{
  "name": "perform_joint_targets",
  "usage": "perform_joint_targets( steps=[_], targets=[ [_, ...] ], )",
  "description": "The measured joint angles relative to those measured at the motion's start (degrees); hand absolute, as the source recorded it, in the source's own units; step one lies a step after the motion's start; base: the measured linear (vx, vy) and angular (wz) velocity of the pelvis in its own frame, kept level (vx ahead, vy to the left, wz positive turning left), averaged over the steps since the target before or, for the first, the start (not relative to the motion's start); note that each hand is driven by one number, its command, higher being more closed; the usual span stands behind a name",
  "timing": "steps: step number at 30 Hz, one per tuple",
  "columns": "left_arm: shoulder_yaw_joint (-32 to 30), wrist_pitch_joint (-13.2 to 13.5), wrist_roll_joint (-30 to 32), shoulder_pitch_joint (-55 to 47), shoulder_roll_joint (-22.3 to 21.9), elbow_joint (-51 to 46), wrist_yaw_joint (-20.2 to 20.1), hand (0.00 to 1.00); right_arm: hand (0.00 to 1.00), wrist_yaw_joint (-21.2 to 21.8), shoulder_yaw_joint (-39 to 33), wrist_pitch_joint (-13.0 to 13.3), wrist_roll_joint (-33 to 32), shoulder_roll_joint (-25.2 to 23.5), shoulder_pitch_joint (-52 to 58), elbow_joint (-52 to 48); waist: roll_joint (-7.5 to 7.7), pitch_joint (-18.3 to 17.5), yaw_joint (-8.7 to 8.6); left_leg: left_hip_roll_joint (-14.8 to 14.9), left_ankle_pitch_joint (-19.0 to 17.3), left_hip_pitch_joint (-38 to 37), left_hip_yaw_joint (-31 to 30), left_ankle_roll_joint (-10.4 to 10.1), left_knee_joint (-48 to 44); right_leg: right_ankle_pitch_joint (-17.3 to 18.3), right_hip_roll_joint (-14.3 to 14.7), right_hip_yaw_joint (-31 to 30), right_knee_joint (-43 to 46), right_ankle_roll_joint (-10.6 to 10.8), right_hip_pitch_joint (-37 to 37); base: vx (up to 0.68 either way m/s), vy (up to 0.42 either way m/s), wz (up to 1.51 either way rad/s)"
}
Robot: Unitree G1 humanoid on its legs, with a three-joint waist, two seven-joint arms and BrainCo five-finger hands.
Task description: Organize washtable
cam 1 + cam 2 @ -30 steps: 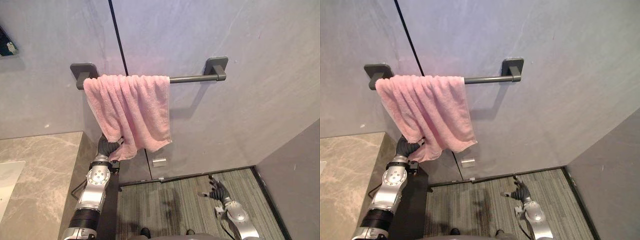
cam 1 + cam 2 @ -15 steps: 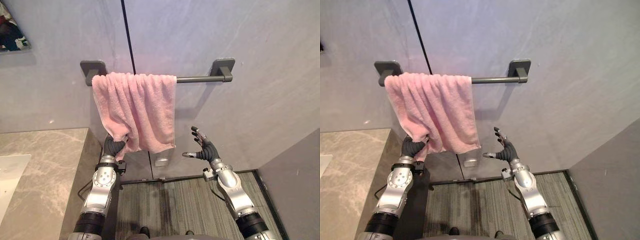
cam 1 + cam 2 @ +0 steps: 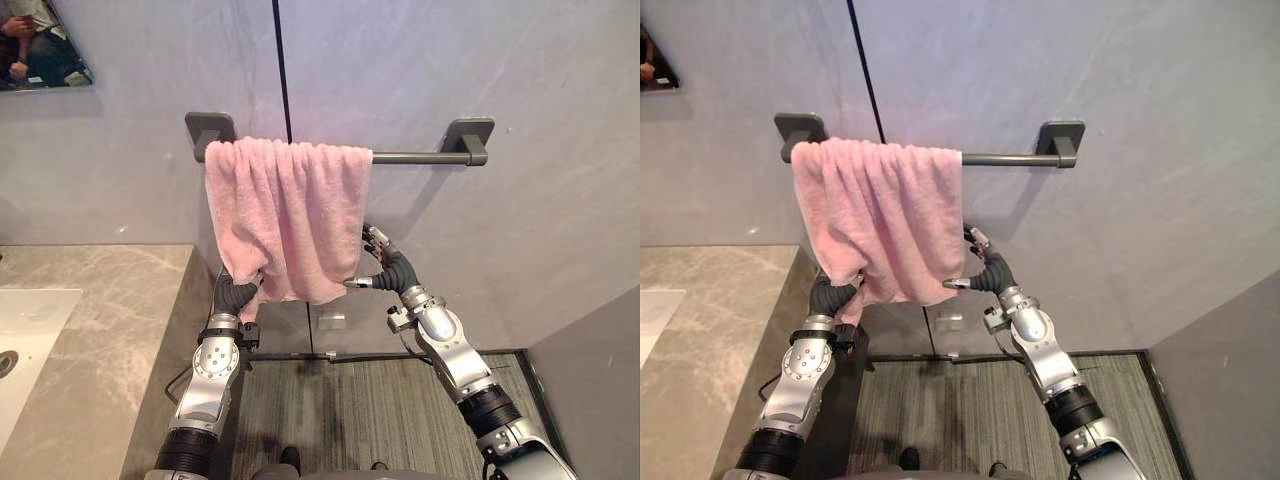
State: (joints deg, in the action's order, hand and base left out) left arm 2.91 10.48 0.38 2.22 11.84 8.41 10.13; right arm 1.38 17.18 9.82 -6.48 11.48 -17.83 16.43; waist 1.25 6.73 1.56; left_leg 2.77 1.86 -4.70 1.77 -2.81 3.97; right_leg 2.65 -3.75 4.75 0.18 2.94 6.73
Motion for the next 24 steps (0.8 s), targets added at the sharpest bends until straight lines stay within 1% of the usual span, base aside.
perform_joint_targets(
  steps=[3,6,9,12,13,17,24],
  targets=[
    [1.6,0.0,-0.2,0.1,0.0,-0.4,-0.1,1.00,0.00,0.0,2.0,-0.2,-0.2,0.1,-1.2,0.9,-0.04,0.0,0.87,0.0,0.2,0.1,-0.1,0.0,0.0,0.0,0.1,0.0,0.0,0.0,0.0,-0.05,-0.022,0.02],
    [1.7,0.0,-0.9,0.1,-0.1,-1.1,-0.1,1.00,0.00,0.0,3.5,-0.3,-0.2,-0.7,-3.4,3.8,-0.04,0.0,0.95,0.0,0.6,0.2,-0.5,0.0,0.2,0.0,0.1,0.3,0.0,0.0,-0.1,-0.05,-0.016,0.07],
    [1.7,0.1,-1.0,0.2,0.0,-1.2,-0.1,1.00,0.00,-0.2,3.5,-0.5,-0.4,-1.1,-4.5,5.4,-0.04,0.0,0.97,0.0,1.1,0.5,-1.3,-0.1,0.8,0.0,0.0,1.1,0.0,0.0,-0.1,-0.04,-0.016,0.16],
    [1.7,0.1,-2.0,0.5,0.0,-1.2,-0.1,1.00,0.00,-0.6,3.4,-1.3,-0.8,-1.0,-5.4,6.1,-0.06,0.0,1.21,0.0,1.8,1.0,-1.9,-0.1,1.4,0.0,0.1,1.6,0.1,0.0,-0.7,-0.04,-0.019,0.09],
    [1.7,0.1,-2.0,0.5,0.0,-1.2,-0.1,1.00,1.00,-1.6,3.3,-1.5,-0.8,-1.1,-6.4,7.6,-0.07,0.0,1.56,0.0,1.8,1.1,-1.9,-0.1,1.4,0.0,0.2,1.6,0.2,0.0,-0.8,-0.03,-0.014,0.01],
    [1.7,0.1,-2.1,0.8,0.0,-1.3,-0.1,1.00,1.00,-2.6,1.9,-1.5,-1.3,-1.1,-7.0,7.8,-0.08,0.0,2.37,0.0,1.8,1.2,-1.9,-0.1,1.4,0.0,0.2,1.6,0.2,0.0,-0.9,-0.01,-0.004,0.00],
    [1.9,0.1,-3.3,1.1,0.0,-1.3,-0.1,1.00,1.00,-2.5,1.2,-1.6,-4.3,-1.2,-10.2,9.8,-0.10,0.0,2.47,0.0,1.8,1.3,-1.9,-0.1,1.4,0.0,0.2,1.6,0.1,0.0,-1.0,0.00,0.000,0.00]
  ],
)
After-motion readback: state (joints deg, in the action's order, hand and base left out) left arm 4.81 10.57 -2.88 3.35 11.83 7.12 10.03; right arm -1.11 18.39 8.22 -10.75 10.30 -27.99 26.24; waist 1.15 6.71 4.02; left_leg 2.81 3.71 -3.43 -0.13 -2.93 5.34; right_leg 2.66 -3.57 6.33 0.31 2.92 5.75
